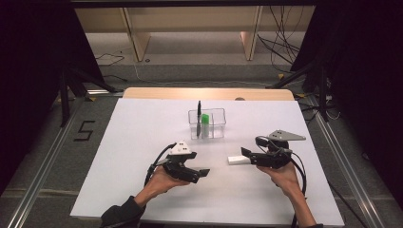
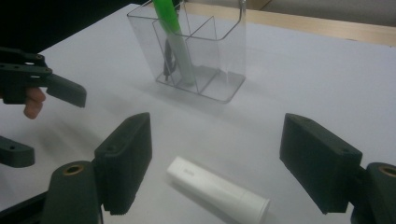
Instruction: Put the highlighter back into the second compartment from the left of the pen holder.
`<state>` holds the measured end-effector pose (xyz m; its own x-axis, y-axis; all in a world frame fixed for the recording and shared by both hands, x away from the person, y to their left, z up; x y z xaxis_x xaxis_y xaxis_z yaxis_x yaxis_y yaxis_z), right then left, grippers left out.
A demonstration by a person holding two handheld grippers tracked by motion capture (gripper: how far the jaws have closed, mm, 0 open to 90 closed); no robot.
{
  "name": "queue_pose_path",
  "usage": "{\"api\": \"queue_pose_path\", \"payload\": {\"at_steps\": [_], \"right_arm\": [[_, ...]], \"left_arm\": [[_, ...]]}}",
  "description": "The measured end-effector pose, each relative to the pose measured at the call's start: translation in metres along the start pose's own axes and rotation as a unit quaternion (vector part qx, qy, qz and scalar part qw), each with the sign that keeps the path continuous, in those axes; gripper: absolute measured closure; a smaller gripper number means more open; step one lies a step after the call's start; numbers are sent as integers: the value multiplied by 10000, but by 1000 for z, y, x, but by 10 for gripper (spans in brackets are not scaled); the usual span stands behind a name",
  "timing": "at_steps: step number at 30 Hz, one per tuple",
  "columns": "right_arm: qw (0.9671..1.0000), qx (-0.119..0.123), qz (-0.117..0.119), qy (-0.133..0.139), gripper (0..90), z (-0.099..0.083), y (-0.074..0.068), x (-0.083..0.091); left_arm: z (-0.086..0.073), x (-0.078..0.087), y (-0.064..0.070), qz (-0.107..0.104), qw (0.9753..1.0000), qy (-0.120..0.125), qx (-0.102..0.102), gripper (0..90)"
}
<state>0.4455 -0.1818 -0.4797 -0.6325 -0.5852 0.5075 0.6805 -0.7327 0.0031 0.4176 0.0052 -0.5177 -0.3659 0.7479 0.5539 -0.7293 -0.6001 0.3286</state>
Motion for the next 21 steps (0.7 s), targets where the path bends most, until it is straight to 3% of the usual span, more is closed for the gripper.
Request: {"api": "queue_pose_path", "payload": {"at_steps": [8,21], "right_arm": [[9999,106,-42,-88,261,-21,-7,6],[10000,79,-29,11,242,-30,-14,16]], "left_arm": [[4,-15,3,5,9997,-176,-153,160],[19,-26,2,18,9994,-218,-263,161]]}}
Point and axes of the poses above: each handheld gripper's, and its own axes: x roughly backward along the jaws, z roughly out of its top, y roughly to its right, the point moved 10 cm from there along -x, roughly forward along the jaws, and after that the axes turned 11 degrees about x, right-handed, at the moved point
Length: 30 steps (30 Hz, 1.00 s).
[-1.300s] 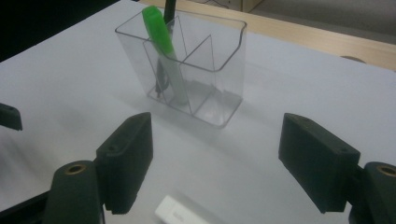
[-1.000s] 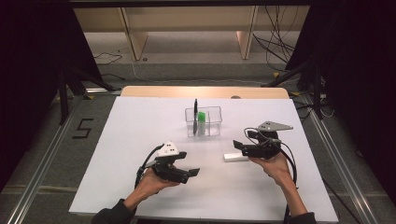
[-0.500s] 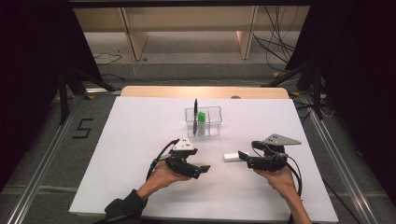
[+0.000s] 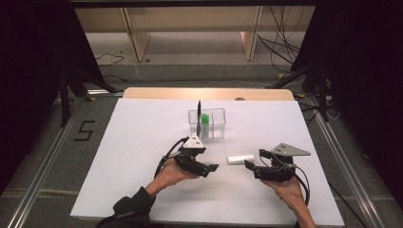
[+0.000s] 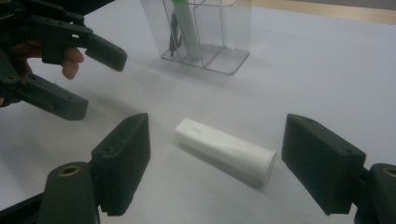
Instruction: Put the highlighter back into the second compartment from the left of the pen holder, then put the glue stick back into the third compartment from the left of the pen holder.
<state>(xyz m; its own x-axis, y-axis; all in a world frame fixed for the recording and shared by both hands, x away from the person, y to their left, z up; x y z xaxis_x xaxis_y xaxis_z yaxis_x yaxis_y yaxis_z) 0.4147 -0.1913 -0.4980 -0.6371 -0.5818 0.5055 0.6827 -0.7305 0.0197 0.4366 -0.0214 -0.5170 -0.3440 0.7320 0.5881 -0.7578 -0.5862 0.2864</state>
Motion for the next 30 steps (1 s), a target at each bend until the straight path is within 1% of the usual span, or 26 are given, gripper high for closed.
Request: {"api": "queue_pose_path", "payload": {"at_steps": [3,9,13,15,21,23,27,29,30], "right_arm": [[10000,-29,9,63,237,-1,-1,3],[10000,-64,6,32,234,-6,-4,5],[10000,-58,9,34,231,-7,-5,6],[10000,-67,14,44,231,-7,-5,6],[9999,-105,36,40,230,-10,-4,7],[9999,-130,36,48,231,-10,-3,8],[9999,-142,17,40,230,-12,-3,10],[9999,-129,-9,47,230,-13,-2,11],[9999,-159,-21,37,231,-13,-1,12]], "left_arm": [[4,-4,1,-12,10000,-2,-6,161],[8,-13,0,11,9999,-109,-50,161],[11,-18,0,7,9999,-125,-82,161],[14,-21,0,11,9998,-163,-133,161],[18,-30,1,27,9995,-230,-194,163],[19,-34,3,2,9995,-230,-207,164],[19,-43,6,-39,9991,-317,-290,168],[19,-47,8,-92,9989,-334,-321,180],[19,-49,10,-130,9987,-344,-353,188]]}}
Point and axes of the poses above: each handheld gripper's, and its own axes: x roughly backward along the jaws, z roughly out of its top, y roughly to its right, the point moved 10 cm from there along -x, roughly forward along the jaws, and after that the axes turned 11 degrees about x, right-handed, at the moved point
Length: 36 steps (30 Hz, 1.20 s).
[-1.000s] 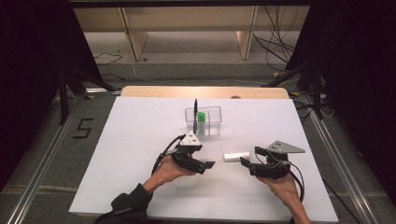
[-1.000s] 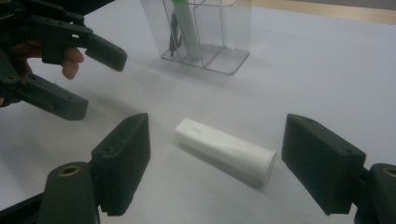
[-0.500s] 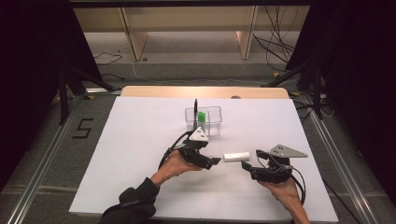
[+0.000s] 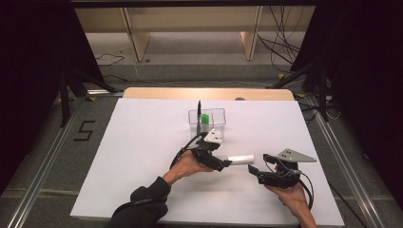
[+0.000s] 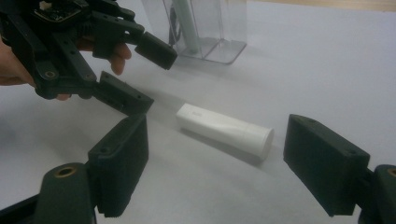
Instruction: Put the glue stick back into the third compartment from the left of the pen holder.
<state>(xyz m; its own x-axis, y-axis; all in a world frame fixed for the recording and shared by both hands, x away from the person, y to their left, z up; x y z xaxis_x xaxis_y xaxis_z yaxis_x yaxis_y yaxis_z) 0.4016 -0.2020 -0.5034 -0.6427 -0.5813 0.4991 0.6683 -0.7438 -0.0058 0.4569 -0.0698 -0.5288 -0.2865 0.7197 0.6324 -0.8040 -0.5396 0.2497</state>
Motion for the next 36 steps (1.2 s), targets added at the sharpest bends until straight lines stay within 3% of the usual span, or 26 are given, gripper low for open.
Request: {"api": "queue_pose_path", "payload": {"at_steps": [9,13,22,30,36], "right_arm": [[10000,-1,-10,-8,230,-2,-1,0],[10000,-33,-11,-2,231,-2,0,2],[10000,-33,-11,11,232,-2,0,3],[10000,-20,-1,7,233,-2,-1,3],[10000,-39,-9,-1,234,-3,-1,4]], "left_arm": [[4,-24,9,-169,9994,-225,-189,284],[3,-31,12,-188,9983,-384,-391,364],[1,-39,10,-182,9969,-561,-522,516],[-1,-44,8,-207,9964,-621,-535,595],[-3,-45,10,-208,9947,-706,-722,658]]}}
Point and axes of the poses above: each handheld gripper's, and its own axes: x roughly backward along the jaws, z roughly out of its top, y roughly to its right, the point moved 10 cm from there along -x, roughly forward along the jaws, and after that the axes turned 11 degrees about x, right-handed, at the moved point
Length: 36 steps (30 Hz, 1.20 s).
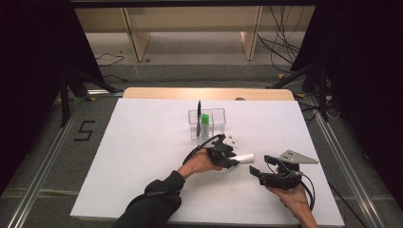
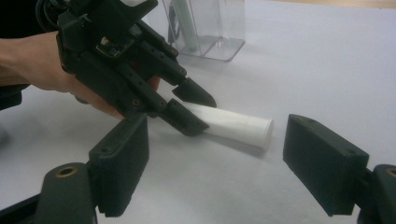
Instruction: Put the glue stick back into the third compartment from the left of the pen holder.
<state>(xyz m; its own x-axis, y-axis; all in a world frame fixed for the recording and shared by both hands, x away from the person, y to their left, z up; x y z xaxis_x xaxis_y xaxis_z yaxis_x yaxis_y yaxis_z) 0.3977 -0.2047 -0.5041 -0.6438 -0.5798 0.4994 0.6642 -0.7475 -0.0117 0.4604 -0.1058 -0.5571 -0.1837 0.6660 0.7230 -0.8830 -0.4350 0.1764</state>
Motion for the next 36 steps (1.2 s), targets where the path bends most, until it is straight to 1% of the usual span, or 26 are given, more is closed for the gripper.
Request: {"api": "queue_pose_path", "payload": {"at_steps": [2,5,7,8,13,14,15,16,18,21,23,26,29,32,33,35,36], "right_arm": [[10000,2,2,-4,235,0,0,0],[10000,2,2,-4,235,0,0,0],[10000,6,-2,-3,235,0,0,0],[10000,5,-2,2,235,0,0,0],[10000,3,-20,14,236,0,1,1],[10000,-11,-32,19,236,1,1,1],[10000,-40,-32,17,237,1,1,2],[10000,-76,-18,17,237,1,1,2],[9999,-154,-4,49,238,1,2,2],[9996,-269,-11,56,239,2,2,3],[9992,-388,28,104,241,3,1,3],[9988,-473,39,131,245,5,-1,4],[9979,-605,117,211,248,8,-4,4],[9967,-734,194,286,250,11,-8,3],[9964,-769,210,301,251,12,-9,3],[9957,-835,247,329,258,13,-11,2],[9954,-867,252,329,262,14,-12,2]], "left_arm": [[0,0,1,-14,10000,0,-41,695],[0,0,1,-23,10000,4,-82,699],[-1,0,1,19,9999,6,-155,702],[-1,0,1,19,9999,6,-155,703],[2,5,0,12,9996,269,7,706],[2,5,0,12,9996,269,7,706],[4,10,0,-18,9992,391,103,706],[5,13,0,-16,9988,470,139,706],[6,19,-1,33,9983,571,144,706],[8,31,-1,52,9968,752,265,706],[7,38,0,70,9960,836,300,706],[3,49,2,94,9948,970,311,706],[-4,57,6,98,9927,1112,451,705],[-10,64,8,131,9912,1214,503,705],[-11,66,8,144,9904,1267,539,706],[-13,71,8,196,9899,1296,539,706],[-13,74,8,209,9890,1351,572,706]]}}
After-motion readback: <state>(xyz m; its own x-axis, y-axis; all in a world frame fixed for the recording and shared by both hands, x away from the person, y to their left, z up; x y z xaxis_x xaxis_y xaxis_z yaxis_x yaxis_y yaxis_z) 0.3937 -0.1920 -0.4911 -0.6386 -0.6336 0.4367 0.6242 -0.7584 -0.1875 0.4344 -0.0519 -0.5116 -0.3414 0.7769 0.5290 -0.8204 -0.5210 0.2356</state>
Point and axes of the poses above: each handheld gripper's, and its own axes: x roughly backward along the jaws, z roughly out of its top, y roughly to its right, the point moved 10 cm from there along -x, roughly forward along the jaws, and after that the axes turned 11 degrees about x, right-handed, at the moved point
